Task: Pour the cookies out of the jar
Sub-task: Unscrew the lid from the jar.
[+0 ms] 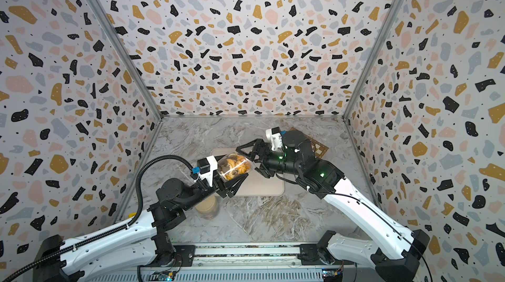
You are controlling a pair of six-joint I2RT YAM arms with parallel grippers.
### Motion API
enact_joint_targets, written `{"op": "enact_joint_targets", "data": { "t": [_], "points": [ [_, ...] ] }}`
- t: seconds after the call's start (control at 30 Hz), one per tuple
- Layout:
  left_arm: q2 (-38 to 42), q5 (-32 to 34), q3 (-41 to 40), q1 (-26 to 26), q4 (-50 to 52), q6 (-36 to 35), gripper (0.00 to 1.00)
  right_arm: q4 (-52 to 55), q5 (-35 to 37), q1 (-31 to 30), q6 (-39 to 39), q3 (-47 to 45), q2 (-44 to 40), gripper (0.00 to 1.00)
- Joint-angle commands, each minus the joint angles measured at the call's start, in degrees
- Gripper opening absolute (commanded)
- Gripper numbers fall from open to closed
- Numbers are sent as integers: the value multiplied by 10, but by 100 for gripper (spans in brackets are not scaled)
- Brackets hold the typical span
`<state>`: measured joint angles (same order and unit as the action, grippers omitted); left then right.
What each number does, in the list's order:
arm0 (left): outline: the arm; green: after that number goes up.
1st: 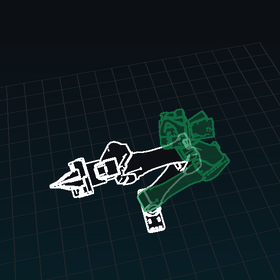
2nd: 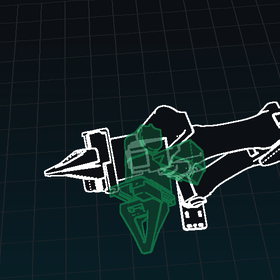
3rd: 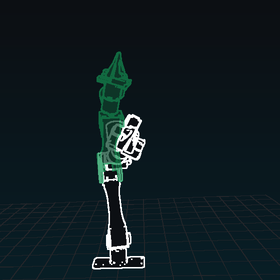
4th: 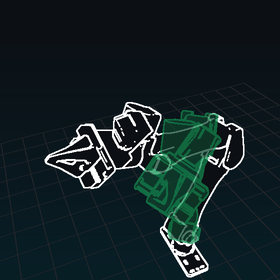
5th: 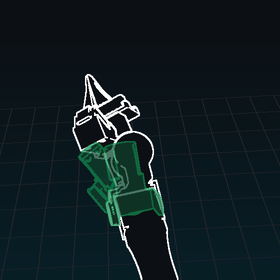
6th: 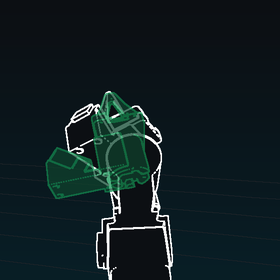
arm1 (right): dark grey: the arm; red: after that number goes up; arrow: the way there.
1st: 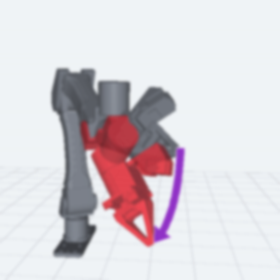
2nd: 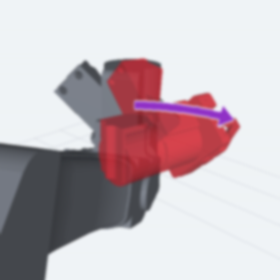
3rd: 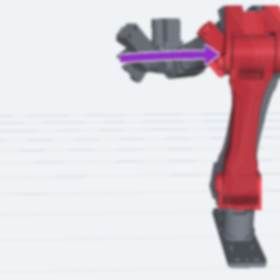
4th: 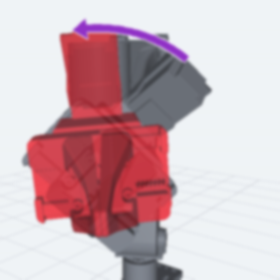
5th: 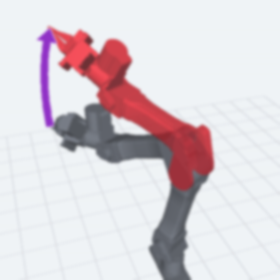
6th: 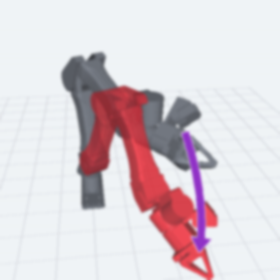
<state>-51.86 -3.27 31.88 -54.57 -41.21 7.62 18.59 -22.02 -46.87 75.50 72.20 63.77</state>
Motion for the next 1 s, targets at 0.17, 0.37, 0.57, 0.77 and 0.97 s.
{"op": "enact_joint_targets", "data": {
  "t": [0.17, 0.37, 0.57, 0.77, 0.97],
  "points": [
    [-12, 98, -18, 0, -210, 337, 0, -109, -7, -39, -197, 41, 12, 66],
    [-41, 84, -33, 1, -310, 465, 0, -196, -16, -46, -237, 2, -15, 65],
    [-78, 108, -50, 1, -396, 574, 0, -222, -28, -46, -282, 7, -24, 62],
    [-66, 121, -53, 0, -396, 647, 0, -225, -34, -46, -327, 18, -29, 61],
    [-45, 137, -60, 1, -395, 678, 0, -228, -37, -46, -332, 17, -29, 72]
  ]
}}
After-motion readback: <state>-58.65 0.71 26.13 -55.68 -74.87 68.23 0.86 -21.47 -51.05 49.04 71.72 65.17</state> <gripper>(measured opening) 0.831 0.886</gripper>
